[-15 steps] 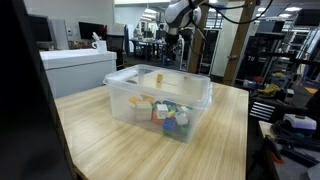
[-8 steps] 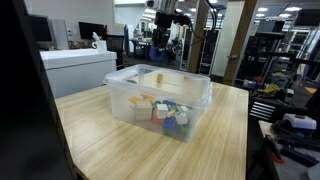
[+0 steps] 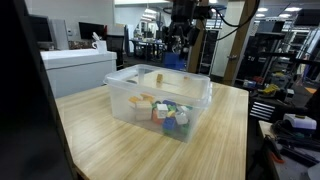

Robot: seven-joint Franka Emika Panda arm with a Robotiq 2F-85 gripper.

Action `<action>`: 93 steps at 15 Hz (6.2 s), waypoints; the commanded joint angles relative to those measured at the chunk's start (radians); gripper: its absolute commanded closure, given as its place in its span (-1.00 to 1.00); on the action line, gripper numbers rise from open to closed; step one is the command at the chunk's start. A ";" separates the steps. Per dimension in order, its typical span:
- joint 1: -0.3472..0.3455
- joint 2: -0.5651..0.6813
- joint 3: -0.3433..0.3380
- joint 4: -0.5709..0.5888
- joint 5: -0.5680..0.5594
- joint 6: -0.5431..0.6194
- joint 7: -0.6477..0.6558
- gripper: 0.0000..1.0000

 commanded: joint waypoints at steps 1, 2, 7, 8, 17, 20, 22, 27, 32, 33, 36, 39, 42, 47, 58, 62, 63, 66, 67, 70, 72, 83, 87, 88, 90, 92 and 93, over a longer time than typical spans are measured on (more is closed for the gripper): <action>0.045 -0.002 -0.057 -0.028 0.080 0.034 -0.039 -0.89; 0.047 0.034 -0.071 0.000 0.103 0.067 -0.013 -0.97; -0.033 0.261 -0.163 0.239 0.178 0.203 0.031 -1.00; -0.061 0.308 -0.176 0.288 0.186 0.229 0.036 -1.00; -0.338 0.773 -0.230 0.712 0.105 0.465 0.245 -1.00; -0.366 0.933 -0.284 0.874 -0.014 0.446 0.445 -1.00; -0.349 1.012 -0.332 0.966 -0.116 0.361 0.609 -1.00; -0.351 1.096 -0.269 1.143 -0.157 0.054 0.659 -1.00; -0.302 1.085 -0.228 1.188 -0.163 -0.160 0.615 -1.00; -0.290 1.084 -0.224 1.186 -0.164 -0.182 0.609 -1.00; -0.257 1.069 -0.218 1.151 -0.168 -0.214 0.586 -1.00; -0.222 1.056 -0.243 1.117 -0.185 -0.167 0.618 -1.00; -0.195 1.052 -0.292 1.105 -0.222 -0.164 0.657 -1.00; -0.206 1.046 -0.317 1.085 -0.199 -0.163 0.669 -1.00; -0.158 0.958 -0.299 0.881 -0.189 -0.016 0.647 0.35; -0.131 0.912 -0.290 0.792 -0.197 0.048 0.636 0.55; -0.125 0.901 -0.289 0.776 -0.196 0.053 0.632 0.55; -0.103 0.856 -0.285 0.718 -0.200 0.061 0.626 0.55; -0.091 0.833 -0.286 0.698 -0.207 0.049 0.625 0.55; -0.110 0.735 -0.208 0.633 -0.279 0.026 0.631 0.55; -0.109 0.661 -0.172 0.590 -0.292 0.024 0.624 0.55; -0.042 0.142 -0.025 0.131 -0.231 0.051 0.382 0.55; 0.023 -0.022 -0.031 -0.062 -0.224 0.042 0.260 0.55; 0.038 -0.049 -0.036 -0.093 -0.224 0.036 0.239 0.55; 0.068 -0.095 -0.050 -0.149 -0.212 0.031 0.192 -0.45; 0.087 -0.107 -0.067 -0.163 -0.198 0.030 0.168 -0.61; 0.093 -0.102 -0.080 -0.156 -0.180 0.038 0.148 -0.75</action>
